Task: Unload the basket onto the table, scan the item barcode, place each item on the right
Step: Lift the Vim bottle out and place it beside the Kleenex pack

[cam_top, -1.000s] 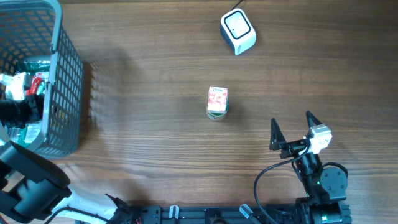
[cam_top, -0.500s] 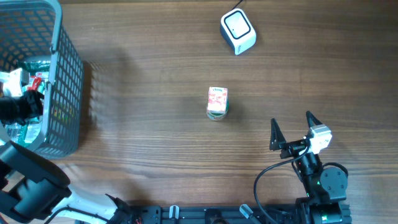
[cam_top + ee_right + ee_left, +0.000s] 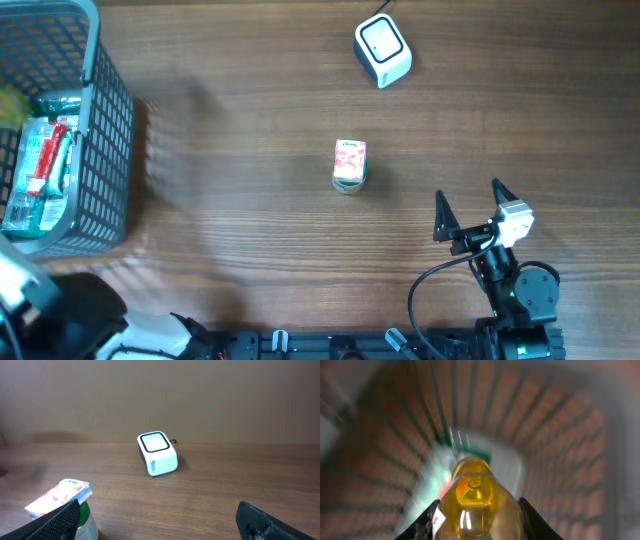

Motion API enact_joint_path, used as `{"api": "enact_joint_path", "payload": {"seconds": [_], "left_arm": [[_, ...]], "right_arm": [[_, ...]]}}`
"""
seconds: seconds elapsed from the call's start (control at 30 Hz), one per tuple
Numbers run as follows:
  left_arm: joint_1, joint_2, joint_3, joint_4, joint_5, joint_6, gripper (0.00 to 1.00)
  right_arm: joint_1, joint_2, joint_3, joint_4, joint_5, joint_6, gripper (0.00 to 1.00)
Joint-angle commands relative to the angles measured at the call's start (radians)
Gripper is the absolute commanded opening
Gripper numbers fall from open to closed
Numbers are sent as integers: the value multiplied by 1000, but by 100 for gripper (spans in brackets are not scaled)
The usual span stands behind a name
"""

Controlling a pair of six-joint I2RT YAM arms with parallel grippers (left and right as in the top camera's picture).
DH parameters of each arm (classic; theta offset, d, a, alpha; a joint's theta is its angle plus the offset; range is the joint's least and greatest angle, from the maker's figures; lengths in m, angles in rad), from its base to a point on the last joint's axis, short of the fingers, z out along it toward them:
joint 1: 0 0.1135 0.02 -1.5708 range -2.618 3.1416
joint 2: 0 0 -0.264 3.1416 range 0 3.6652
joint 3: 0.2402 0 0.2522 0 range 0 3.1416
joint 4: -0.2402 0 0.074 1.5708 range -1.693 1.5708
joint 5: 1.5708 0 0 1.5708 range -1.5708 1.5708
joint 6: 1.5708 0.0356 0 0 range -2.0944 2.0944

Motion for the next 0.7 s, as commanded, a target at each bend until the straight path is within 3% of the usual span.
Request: {"api": "enact_joint_path", "payload": {"seconds": [0.0, 0.17, 0.3, 0.43, 0.67], "left_arm": [[-78, -92, 194, 13, -8, -102, 33], [-248, -133, 287, 45, -23, -137, 33], [-428, -159, 287, 17, -127, -138, 33], [-613, -165, 287, -92, -209, -161, 33], [-816, -160, 286, -344, -219, -302, 33]], "right_arm": [[-3, -2, -1, 4, 6, -6, 100], [-2, -2, -1, 4, 6, -6, 100], [-2, -2, -1, 4, 6, -6, 100], [-3, -2, -1, 4, 6, -6, 100], [-3, -2, -1, 4, 6, -6, 100]]}}
